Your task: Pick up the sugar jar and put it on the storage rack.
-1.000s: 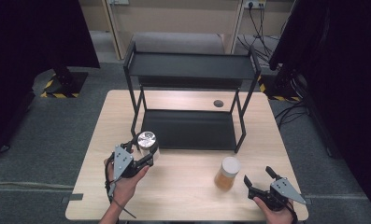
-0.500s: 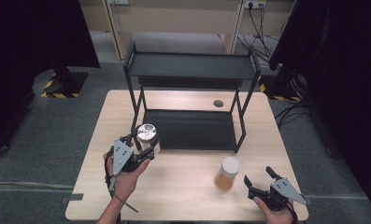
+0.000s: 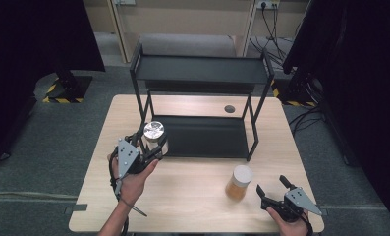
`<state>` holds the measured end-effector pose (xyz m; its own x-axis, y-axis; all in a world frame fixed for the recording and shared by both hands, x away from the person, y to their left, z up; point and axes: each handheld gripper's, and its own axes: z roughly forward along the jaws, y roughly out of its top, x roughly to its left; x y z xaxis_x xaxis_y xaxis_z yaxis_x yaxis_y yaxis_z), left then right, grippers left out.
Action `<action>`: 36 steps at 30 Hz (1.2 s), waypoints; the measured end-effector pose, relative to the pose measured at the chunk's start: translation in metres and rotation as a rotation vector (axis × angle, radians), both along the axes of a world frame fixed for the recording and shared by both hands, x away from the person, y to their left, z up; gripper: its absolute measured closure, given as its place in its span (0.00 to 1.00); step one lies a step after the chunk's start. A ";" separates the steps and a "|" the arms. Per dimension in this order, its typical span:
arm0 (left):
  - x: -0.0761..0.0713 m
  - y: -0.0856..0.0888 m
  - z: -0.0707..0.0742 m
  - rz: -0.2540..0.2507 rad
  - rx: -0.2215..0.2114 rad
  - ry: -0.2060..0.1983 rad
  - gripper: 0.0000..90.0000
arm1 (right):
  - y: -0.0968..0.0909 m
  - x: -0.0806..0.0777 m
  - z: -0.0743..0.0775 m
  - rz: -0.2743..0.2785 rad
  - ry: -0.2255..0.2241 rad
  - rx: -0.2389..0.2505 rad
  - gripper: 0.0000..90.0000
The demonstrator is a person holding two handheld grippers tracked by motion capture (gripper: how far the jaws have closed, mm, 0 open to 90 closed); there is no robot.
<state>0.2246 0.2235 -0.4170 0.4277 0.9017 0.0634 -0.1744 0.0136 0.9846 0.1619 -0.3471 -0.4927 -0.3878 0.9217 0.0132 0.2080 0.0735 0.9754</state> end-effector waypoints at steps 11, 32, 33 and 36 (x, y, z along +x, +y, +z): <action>0.006 -0.003 0.013 0.017 -0.013 -0.025 0.39 | 0.000 0.000 0.000 0.001 -0.001 -0.001 0.06; 0.022 -0.006 0.035 0.045 -0.032 -0.054 0.39 | 0.000 0.000 0.000 0.000 0.000 0.000 0.06; 0.023 -0.007 0.035 0.045 -0.033 -0.055 0.39 | 0.000 0.000 0.000 -0.001 0.000 0.001 0.06; 0.025 -0.007 0.039 0.044 -0.035 -0.058 0.39 | 0.000 0.000 0.000 0.000 0.001 0.002 0.06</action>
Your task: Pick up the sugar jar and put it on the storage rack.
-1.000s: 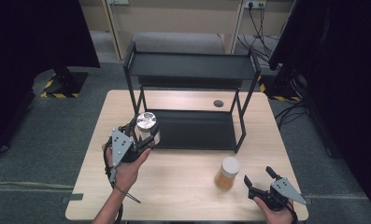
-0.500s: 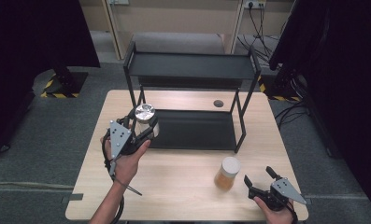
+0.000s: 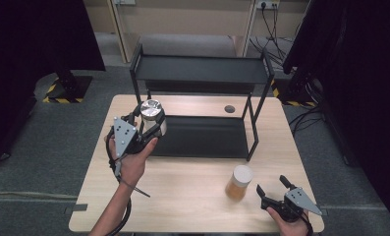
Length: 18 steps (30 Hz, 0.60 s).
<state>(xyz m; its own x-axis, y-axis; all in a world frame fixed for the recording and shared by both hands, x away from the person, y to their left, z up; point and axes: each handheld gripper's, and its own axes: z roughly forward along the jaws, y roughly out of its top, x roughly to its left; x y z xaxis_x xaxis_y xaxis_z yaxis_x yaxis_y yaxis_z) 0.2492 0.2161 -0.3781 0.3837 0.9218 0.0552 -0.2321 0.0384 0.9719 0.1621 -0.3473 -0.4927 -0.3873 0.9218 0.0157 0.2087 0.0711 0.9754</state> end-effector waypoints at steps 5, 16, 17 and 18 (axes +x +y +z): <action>0.003 -0.002 0.005 0.004 -0.003 -0.008 0.39 | 0.000 0.000 0.000 0.001 -0.001 -0.002 0.06; 0.009 -0.003 0.016 0.014 -0.002 -0.022 0.39 | 0.000 0.000 0.000 0.002 -0.001 -0.004 0.06; 0.010 -0.003 0.017 0.015 -0.002 -0.021 0.39 | 0.000 0.000 0.000 0.001 -0.001 -0.004 0.06; 0.010 -0.003 0.018 0.016 -0.002 -0.023 0.39 | 0.000 0.000 0.000 0.001 -0.002 -0.004 0.06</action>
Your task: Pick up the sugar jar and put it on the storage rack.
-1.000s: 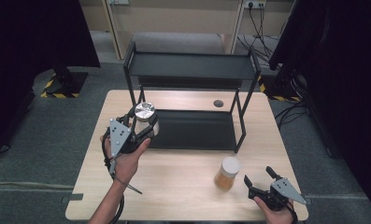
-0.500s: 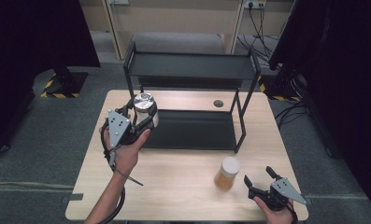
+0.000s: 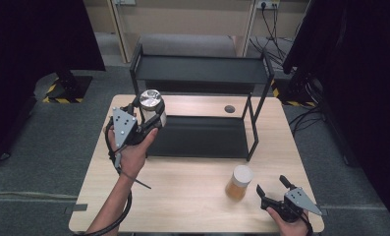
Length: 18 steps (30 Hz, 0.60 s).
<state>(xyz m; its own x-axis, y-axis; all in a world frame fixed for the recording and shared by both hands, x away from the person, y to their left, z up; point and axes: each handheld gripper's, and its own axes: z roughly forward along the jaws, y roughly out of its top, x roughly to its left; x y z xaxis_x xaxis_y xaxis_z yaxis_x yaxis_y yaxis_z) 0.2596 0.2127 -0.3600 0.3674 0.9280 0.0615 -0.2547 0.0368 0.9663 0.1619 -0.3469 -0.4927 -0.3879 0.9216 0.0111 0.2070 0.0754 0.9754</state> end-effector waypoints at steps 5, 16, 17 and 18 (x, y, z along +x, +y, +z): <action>0.003 -0.001 0.004 0.004 -0.009 -0.006 0.39 | 0.000 0.000 0.000 0.001 0.001 0.003 0.06; 0.011 -0.001 0.020 0.020 -0.030 -0.023 0.39 | 0.000 0.000 0.000 0.000 0.001 0.002 0.06; 0.012 -0.001 0.022 0.021 -0.031 -0.024 0.39 | 0.000 0.000 0.000 0.000 0.001 0.002 0.06; 0.012 -0.001 0.024 0.022 -0.032 -0.025 0.39 | 0.000 0.000 0.000 0.000 0.001 0.002 0.06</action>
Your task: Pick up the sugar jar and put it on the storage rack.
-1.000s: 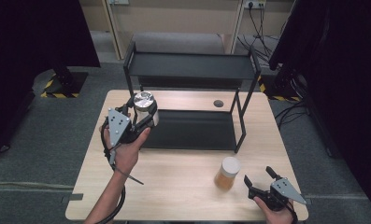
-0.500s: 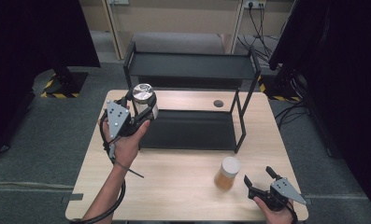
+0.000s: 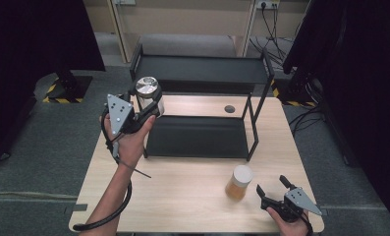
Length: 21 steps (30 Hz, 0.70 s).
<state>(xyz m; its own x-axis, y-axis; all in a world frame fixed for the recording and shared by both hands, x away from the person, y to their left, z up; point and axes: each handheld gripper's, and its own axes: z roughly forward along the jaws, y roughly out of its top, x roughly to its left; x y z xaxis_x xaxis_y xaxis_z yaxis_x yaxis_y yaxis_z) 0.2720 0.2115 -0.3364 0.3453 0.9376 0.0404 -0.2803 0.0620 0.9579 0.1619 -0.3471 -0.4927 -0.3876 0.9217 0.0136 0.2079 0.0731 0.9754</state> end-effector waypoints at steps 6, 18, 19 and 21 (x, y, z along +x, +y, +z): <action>0.005 -0.002 0.010 0.000 -0.003 -0.010 0.39 | 0.000 0.000 0.000 -0.001 0.001 0.003 0.06; 0.015 -0.006 0.023 0.004 -0.010 -0.011 0.39 | 0.000 0.000 0.000 -0.002 0.001 0.005 0.06; 0.016 -0.006 0.024 0.004 -0.012 -0.009 0.39 | 0.000 0.000 0.000 -0.002 0.001 0.005 0.06; 0.018 -0.007 0.026 0.005 -0.014 -0.007 0.39 | 0.000 0.000 0.000 -0.002 0.001 0.005 0.06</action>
